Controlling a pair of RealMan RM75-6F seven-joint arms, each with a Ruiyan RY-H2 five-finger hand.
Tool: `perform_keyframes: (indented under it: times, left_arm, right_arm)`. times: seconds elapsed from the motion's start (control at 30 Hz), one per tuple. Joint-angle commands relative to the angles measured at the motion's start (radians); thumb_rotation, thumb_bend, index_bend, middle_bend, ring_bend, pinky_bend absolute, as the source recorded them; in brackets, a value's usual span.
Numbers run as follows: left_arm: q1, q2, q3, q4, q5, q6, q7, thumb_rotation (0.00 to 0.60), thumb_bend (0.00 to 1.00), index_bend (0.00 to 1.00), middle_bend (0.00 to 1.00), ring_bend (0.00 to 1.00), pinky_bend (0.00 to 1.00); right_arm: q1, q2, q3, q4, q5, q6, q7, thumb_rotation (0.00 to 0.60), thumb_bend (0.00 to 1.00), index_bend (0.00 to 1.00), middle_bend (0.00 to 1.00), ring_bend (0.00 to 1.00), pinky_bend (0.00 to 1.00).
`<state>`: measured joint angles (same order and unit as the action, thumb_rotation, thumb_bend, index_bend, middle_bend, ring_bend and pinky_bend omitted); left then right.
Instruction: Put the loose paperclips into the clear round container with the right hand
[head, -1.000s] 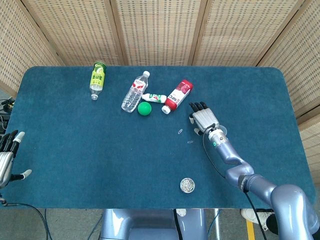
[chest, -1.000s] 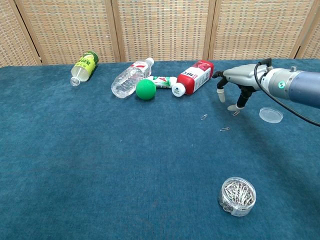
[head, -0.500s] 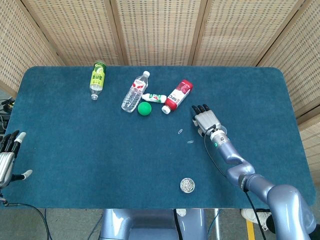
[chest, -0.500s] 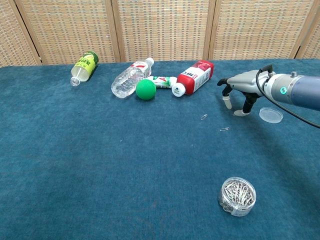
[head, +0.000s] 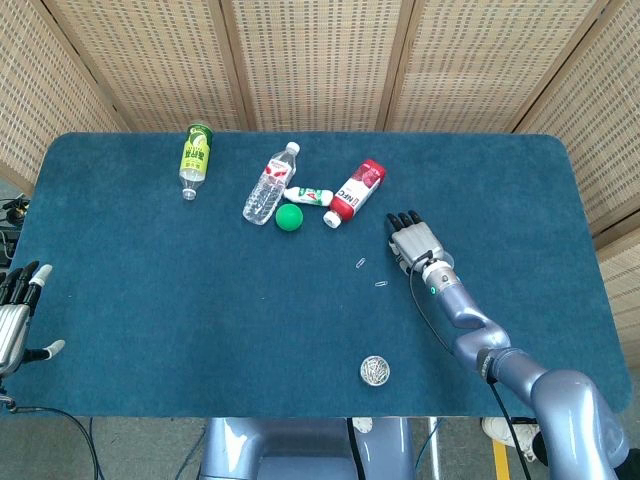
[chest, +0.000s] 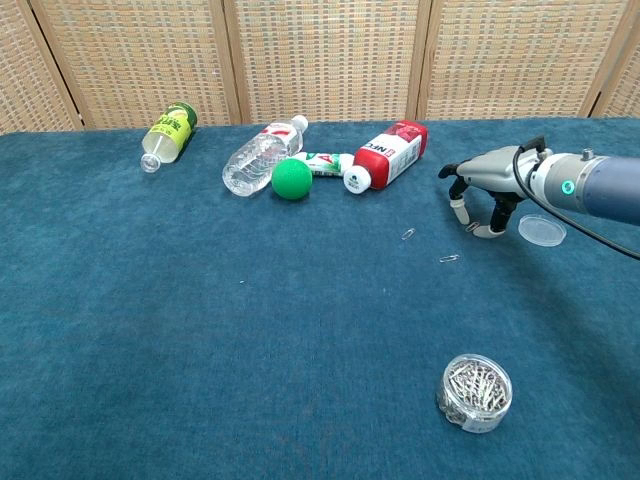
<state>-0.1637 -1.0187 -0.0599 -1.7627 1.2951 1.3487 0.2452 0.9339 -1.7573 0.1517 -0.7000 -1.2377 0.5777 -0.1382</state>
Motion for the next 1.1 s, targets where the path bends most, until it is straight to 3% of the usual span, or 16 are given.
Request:
perform_keyframes:
  times: [0.03,1.1]
  left_arm:
    - [0.000,0.000,0.000,0.000,0.000,-0.001,0.000,0.600,0.00,0.00,0.00,0.00,0.00]
    - [-0.006,-0.001,0.002,0.003,-0.006,-0.013,-0.002,0.600,0.00,0.00,0.00,0.00,0.00]
  right_arm:
    - [0.000,-0.001,-0.004,0.003,-0.004,-0.001,-0.005,0.600,0.35,0.49,0.00,0.00,0.00]
    - [0.020,-0.065,0.019,0.071,0.005,-0.013,-0.015,0.600,0.35,0.51,0.00,0.00,0.00]
